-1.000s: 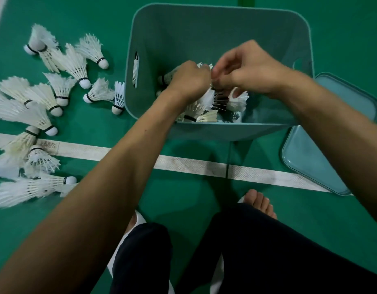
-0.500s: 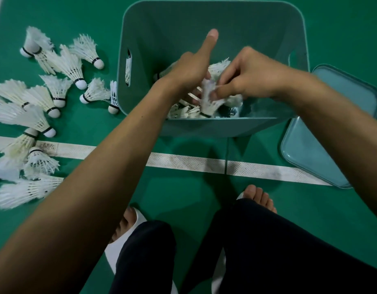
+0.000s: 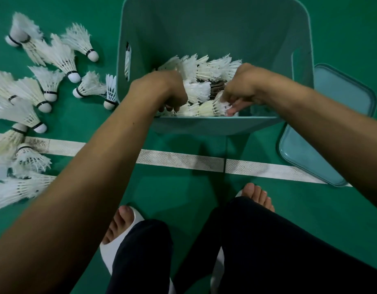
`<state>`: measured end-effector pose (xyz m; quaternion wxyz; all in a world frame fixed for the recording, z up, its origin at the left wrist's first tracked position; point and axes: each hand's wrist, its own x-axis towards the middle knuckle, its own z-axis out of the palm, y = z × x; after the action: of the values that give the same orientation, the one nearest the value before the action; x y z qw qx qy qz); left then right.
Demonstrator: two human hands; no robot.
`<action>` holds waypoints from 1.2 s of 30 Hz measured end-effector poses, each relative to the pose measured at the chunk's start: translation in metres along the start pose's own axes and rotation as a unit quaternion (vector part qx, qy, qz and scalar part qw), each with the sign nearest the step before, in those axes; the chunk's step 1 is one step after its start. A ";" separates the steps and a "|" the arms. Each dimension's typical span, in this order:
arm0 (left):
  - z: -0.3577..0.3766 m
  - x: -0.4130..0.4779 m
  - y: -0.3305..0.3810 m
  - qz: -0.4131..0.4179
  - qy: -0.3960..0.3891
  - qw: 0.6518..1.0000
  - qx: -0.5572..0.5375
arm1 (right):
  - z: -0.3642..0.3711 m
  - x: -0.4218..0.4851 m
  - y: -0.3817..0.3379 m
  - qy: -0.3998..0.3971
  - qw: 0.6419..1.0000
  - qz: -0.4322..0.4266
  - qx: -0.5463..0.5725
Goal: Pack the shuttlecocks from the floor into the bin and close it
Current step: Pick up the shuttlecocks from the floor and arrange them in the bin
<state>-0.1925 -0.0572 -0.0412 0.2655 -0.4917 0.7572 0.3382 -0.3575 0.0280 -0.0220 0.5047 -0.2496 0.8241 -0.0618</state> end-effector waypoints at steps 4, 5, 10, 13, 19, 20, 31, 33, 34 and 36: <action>0.001 0.004 -0.010 0.018 -0.017 0.999 -0.033 | 0.008 0.017 0.000 -0.092 0.989 0.066 0.096; 0.000 0.002 -0.010 0.029 -0.015 0.999 -0.030 | 0.008 0.020 0.002 -0.103 0.988 0.077 0.088; -0.001 0.000 -0.011 0.068 -0.045 0.997 0.001 | 0.011 0.012 -0.001 -0.082 0.987 0.045 -0.130; 0.000 -0.004 -0.010 0.079 -0.063 0.995 0.012 | 0.012 0.010 -0.007 -0.071 0.971 0.041 -0.224; -0.013 -0.048 -0.011 0.120 0.040 0.992 -0.014 | -0.004 -0.022 -0.028 0.040 0.966 -0.042 -0.252; -0.018 -0.060 -0.013 0.135 0.087 0.986 -0.040 | -0.007 -0.032 -0.035 0.068 0.968 -0.071 -0.229; -0.031 -0.108 -0.141 0.024 0.412 0.846 -0.338 | 0.077 -0.109 -0.147 0.076 0.847 -0.497 -0.172; -0.021 -0.090 -0.167 -0.057 0.379 0.844 -0.375 | 0.090 -0.105 -0.169 0.051 0.833 -0.505 -0.219; -0.016 -0.081 -0.177 -0.089 0.362 0.849 -0.375 | 0.095 -0.101 -0.179 0.041 0.833 -0.496 -0.242; -0.005 -0.061 -0.188 -0.124 0.341 0.870 -0.335 | 0.102 -0.085 -0.199 0.029 0.835 -0.460 -0.302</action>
<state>0.0043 -0.0808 -0.0400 -0.1501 -0.7257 0.5748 0.3469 -0.1690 -0.0894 0.0677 0.2936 -0.7380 0.6062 -0.0416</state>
